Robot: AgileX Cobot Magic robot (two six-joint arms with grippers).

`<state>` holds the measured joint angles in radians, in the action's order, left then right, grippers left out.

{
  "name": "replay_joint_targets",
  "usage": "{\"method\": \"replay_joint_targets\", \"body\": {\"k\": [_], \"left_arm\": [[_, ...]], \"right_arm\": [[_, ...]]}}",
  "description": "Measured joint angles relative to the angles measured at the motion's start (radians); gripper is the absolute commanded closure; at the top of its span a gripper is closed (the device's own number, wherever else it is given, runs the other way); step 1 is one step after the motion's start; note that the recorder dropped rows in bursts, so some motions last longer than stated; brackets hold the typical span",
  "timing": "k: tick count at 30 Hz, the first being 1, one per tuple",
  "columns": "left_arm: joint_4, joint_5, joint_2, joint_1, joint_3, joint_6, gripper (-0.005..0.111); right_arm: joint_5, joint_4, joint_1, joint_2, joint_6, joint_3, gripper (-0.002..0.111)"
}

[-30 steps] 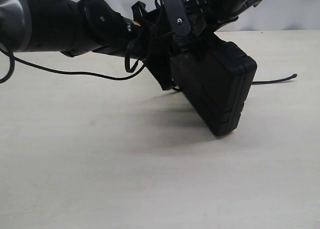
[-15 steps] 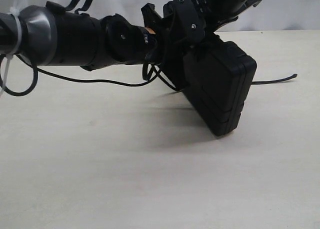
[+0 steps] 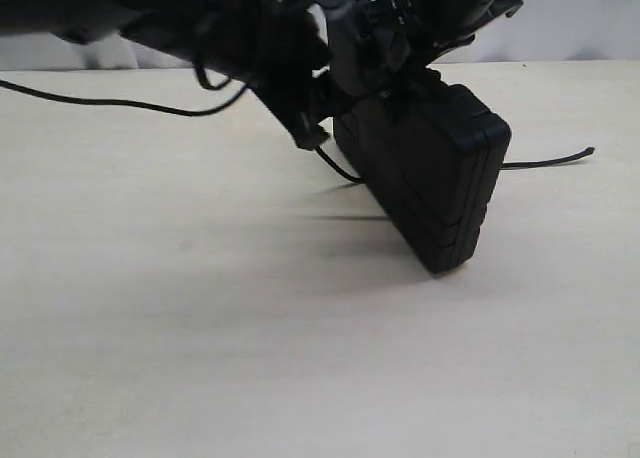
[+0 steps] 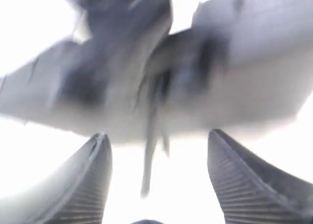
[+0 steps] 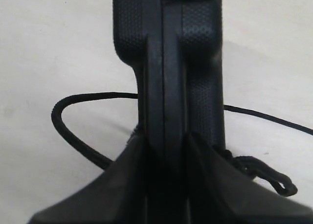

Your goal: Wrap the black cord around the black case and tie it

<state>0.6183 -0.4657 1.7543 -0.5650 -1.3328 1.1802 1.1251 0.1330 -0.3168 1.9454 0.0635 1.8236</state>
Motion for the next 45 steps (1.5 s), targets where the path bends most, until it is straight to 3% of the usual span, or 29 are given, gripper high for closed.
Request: {"method": "replay_joint_targets", "body": {"k": [2, 4, 7, 13, 17, 25, 29, 32, 35, 39, 45], "left_arm": [[-0.098, -0.144, -0.056, 0.155, 0.000, -0.213, 0.052], [-0.113, -0.151, -0.060, 0.259, 0.000, -0.343, 0.052], [-0.117, -0.151, -0.060, 0.315, 0.000, -0.401, 0.052], [-0.117, -0.159, -0.060, 0.321, 0.000, -0.415, 0.052], [-0.095, -0.166, -0.060, 0.321, 0.000, -0.417, 0.052], [-0.049, -0.206, -0.060, 0.319, 0.000, -0.358, 0.052], [0.105, -0.316, -0.046, 0.271, 0.000, -0.077, 0.052], [0.236, -0.443, 0.002, 0.193, 0.000, 0.199, 0.052], [0.292, -0.481, 0.073, 0.100, 0.000, 0.384, 0.052], [0.301, -0.376, 0.166, -0.009, 0.000, 0.484, 0.052], [0.301, -0.115, 0.284, -0.121, 0.000, 0.584, 0.052]], "right_arm": [[-0.060, -0.014, -0.038, -0.012, -0.028, -0.050, 0.104], [-0.091, -0.003, -0.086, -0.012, -0.051, -0.067, 0.104], [-0.086, 0.003, -0.155, 0.001, -0.063, -0.081, 0.097], [-0.050, -0.051, -0.183, 0.027, -0.104, -0.102, 0.053], [-0.024, -0.070, -0.177, 0.031, -0.104, -0.102, 0.045], [-0.004, -0.140, -0.172, 0.009, -0.089, -0.102, 0.045], [0.004, -0.194, -0.118, -0.056, -0.115, -0.102, 0.045], [0.020, -0.179, -0.007, -0.090, -0.118, -0.102, 0.047], [0.056, -0.157, 0.113, -0.098, -0.106, -0.109, 0.050], [0.038, -0.133, 0.250, -0.098, -0.102, -0.171, 0.050], [-0.137, -0.098, 0.379, -0.098, -0.102, -0.322, 0.050]]}}
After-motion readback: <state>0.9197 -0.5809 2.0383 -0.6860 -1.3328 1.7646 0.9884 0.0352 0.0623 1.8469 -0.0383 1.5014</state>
